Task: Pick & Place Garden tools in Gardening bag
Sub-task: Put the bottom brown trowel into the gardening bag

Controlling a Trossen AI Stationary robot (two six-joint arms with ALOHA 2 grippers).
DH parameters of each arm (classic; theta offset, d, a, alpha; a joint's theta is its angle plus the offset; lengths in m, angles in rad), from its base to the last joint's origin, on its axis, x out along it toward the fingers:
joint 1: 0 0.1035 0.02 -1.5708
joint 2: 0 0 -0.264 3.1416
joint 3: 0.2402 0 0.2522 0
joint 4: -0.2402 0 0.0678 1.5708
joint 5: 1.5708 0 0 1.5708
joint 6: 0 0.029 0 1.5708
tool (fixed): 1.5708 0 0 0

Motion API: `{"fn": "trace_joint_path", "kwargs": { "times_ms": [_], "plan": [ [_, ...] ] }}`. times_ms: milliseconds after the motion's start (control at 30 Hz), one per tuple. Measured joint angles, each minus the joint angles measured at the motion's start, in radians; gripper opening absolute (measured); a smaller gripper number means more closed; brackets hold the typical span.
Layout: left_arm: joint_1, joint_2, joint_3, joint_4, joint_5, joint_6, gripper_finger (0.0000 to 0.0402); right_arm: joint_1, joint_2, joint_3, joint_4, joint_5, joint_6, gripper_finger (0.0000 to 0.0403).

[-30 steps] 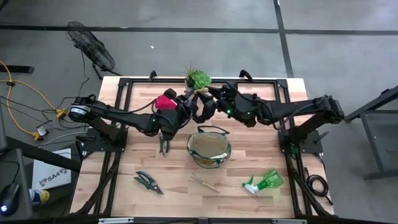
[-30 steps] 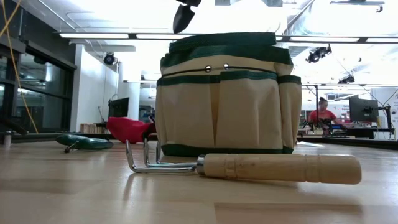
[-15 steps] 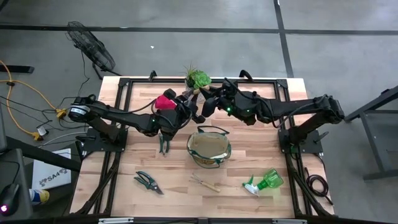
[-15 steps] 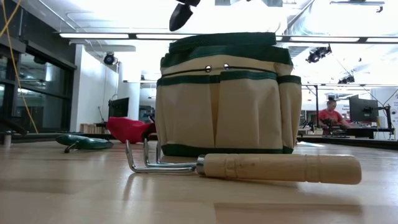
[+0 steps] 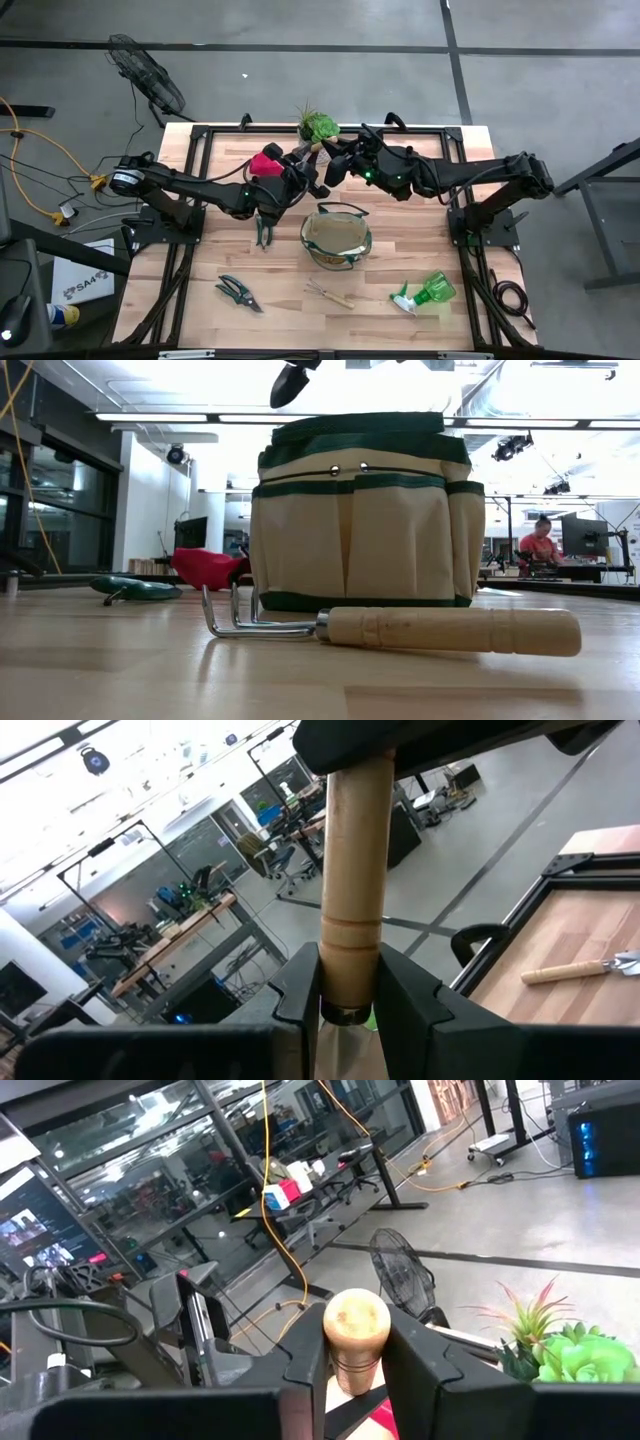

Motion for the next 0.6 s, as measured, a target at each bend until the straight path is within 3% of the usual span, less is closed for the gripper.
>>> {"fn": "trace_joint_path", "kwargs": {
  "times_ms": [300, 600],
  "plan": [
    [0.000, 0.000, 0.000, -0.027, 0.018, 0.000, 0.0115, 0.003, 0.000, 0.000, 0.005, -0.025, -0.012, 0.0061],
    [-0.032, 0.000, 0.000, -0.042, -0.047, 0.154, 0.0122, 0.002, -0.036, 0.000, -0.075, 0.005, -0.025, 0.0061]
  ]
}}
